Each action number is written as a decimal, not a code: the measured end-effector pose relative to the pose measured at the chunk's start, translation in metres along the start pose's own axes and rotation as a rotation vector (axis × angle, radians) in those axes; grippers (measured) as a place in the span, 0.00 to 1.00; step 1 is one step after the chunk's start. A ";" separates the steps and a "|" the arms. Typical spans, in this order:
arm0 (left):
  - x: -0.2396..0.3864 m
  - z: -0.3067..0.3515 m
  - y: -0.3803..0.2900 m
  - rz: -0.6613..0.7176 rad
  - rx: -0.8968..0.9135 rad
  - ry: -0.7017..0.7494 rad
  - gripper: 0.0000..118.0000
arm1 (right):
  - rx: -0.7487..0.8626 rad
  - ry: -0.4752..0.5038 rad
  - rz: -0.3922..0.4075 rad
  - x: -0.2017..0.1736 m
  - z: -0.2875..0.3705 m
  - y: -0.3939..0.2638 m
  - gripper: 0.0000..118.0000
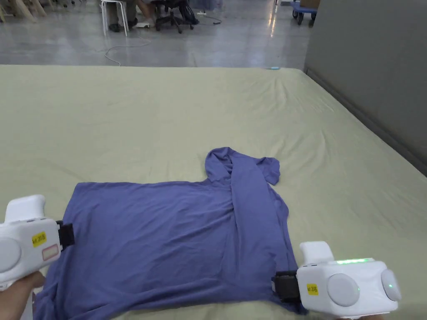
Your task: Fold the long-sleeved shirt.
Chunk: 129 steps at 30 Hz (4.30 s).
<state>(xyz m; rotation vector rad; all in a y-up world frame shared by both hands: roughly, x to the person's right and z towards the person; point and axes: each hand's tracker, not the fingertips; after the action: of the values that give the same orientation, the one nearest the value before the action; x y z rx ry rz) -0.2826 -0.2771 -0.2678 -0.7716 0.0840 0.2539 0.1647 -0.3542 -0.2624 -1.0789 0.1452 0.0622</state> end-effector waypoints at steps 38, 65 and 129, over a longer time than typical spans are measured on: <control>-0.007 -0.115 0.195 -0.205 -0.026 -0.014 0.00 | 0.318 0.065 -0.033 0.060 0.067 0.141 0.00; 0.113 0.127 0.471 -0.219 0.618 0.079 0.00 | 0.742 -0.211 -0.040 0.082 0.257 0.508 0.00; -0.053 -0.041 -0.057 0.076 -0.243 0.279 0.91 | 0.109 0.073 0.154 0.047 0.018 0.090 0.00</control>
<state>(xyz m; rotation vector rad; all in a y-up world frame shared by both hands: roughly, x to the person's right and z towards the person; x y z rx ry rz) -0.3183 -0.3550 -0.2497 -1.0444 0.3517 0.2298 0.2017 -0.2968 -0.3397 -0.9600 0.2943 0.1518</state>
